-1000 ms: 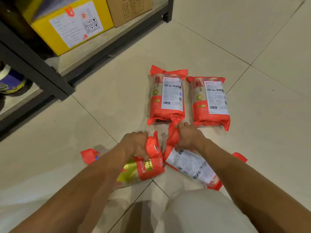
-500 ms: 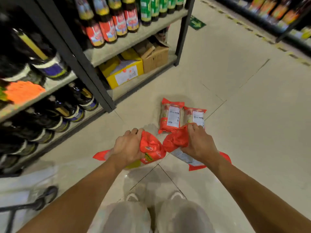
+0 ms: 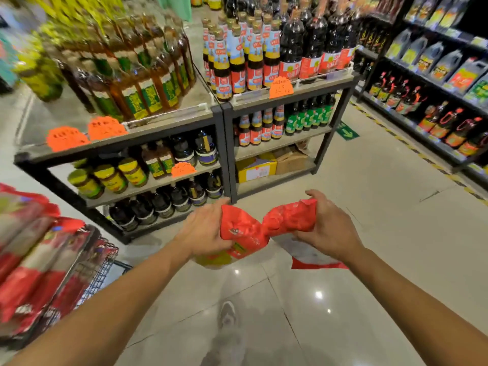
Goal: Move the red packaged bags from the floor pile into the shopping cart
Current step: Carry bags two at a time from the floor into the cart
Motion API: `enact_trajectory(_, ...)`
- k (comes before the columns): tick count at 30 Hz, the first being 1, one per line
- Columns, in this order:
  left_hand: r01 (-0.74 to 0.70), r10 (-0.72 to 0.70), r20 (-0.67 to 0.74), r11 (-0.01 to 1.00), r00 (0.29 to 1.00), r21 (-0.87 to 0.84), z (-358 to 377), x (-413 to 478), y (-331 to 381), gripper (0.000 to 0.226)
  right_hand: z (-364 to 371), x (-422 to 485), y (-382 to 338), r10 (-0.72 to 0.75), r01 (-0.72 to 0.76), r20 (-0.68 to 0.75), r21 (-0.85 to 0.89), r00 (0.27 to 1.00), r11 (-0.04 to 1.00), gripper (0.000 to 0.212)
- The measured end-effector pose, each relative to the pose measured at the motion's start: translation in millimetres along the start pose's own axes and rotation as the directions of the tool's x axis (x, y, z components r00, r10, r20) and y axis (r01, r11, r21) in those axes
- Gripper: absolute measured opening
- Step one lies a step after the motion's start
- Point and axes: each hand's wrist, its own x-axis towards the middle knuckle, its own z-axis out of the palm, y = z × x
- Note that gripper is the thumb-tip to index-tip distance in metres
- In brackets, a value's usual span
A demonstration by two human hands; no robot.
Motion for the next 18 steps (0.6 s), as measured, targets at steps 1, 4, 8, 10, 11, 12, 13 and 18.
enact_trajectory(1,0.019,-0.019,-0.014,1.0,1.0,0.021,-9.3,-20.8,4.1,0.1,-5.5,-9.0,-14.1,-0.013,0.014,0.017,-0.009,1.0,1.0,0.101)
enact_trajectory(4,0.074,-0.068,-0.066,0.993,0.996,0.089,-30.4,-81.9,4.3,0.105,-12.8,-35.7,-51.6,-0.089,0.092,0.073,-0.037,0.993,0.995,0.104)
enact_trajectory(8,0.118,-0.099,-0.091,0.964,0.991,0.237,-49.7,-156.2,-13.5,0.088,-0.7,-62.3,-104.3,-0.245,0.257,0.105,-0.12,0.964,0.959,0.088)
enact_trajectory(10,0.15,-0.127,-0.1,0.947,0.987,0.285,-58.8,-192.8,-25.2,0.074,9.8,-76.5,-138.5,-0.34,0.358,0.138,-0.138,0.93,0.923,0.075)
enact_trajectory(11,0.175,-0.15,-0.107,0.94,0.983,0.294,-63.3,-210.9,-32.0,0.07,15.4,-84.0,-156.4,-0.376,0.396,0.15,-0.144,0.914,0.907,0.071)
enact_trajectory(12,0.198,-0.169,-0.119,0.934,0.978,0.296,-66.3,-228.8,-41.2,0.069,21.4,-91.3,-174.0,-0.406,0.427,0.152,-0.15,0.901,0.892,0.069)
enact_trajectory(13,0.223,-0.191,-0.136,0.928,0.972,0.298,-70.8,-247.4,-49.9,0.067,27.4,-99.0,-192.4,-0.431,0.453,0.151,-0.158,0.889,0.878,0.068)
enact_trajectory(18,0.309,-0.225,-0.266,0.89,0.937,0.335,-89.3,-351.6,-108.2,0.069,62.3,-144.2,-291.8,-0.55,0.583,0.193,-0.25,0.813,0.773,0.07)
